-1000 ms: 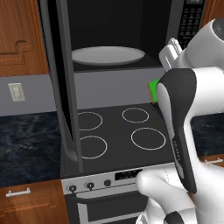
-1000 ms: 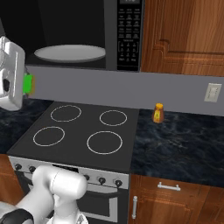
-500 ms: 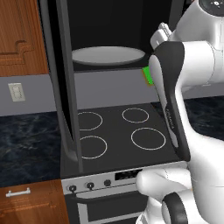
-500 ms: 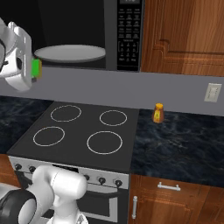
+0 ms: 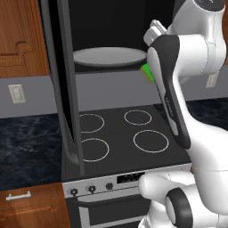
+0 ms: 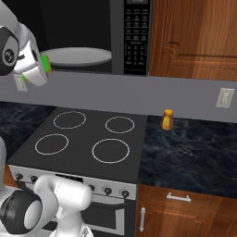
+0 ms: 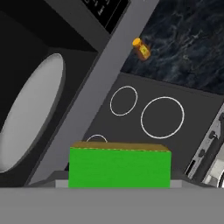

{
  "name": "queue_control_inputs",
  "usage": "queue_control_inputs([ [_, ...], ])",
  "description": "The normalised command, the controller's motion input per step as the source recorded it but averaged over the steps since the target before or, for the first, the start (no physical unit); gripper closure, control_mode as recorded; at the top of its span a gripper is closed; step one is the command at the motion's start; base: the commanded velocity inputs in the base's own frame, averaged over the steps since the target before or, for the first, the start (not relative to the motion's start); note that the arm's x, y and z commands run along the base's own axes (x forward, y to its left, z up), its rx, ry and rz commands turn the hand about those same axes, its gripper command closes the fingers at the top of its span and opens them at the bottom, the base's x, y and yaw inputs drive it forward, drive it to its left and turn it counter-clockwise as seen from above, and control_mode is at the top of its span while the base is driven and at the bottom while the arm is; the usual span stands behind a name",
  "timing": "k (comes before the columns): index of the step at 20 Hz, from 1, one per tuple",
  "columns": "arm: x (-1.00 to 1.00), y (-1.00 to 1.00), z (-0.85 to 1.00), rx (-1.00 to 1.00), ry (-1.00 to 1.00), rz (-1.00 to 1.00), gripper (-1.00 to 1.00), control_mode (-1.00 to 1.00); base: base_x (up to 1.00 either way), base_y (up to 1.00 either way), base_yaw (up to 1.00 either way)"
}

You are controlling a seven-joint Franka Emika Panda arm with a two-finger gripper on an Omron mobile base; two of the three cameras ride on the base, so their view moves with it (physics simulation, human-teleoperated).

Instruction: Place the sponge inside the microwave to prepare for sanitizing.

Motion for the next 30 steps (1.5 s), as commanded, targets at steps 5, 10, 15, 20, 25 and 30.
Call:
queue_control_inputs([
  [5,0.17,0.00,0.07,-0.20,-0.13,0.18,1.00,-1.00,0.00,0.00,0.00],
  [10,0.38,0.00,0.05,-0.08,-0.04,0.17,1.00,-1.00,0.00,0.00,0.00],
  [15,0.50,0.04,0.03,-0.01,0.04,0.02,1.00,-1.00,0.00,0.00,0.00],
  [20,0.57,0.16,0.01,-0.06,0.05,0.00,1.00,-1.00,0.00,0.00,0.00],
  [25,0.55,0.16,0.02,-0.08,0.10,0.00,1.00,-1.00,0.00,0.00,0.00],
  [30,0.55,0.06,0.04,-0.04,0.10,0.00,1.00,-1.00,0.00,0.00,0.00],
])
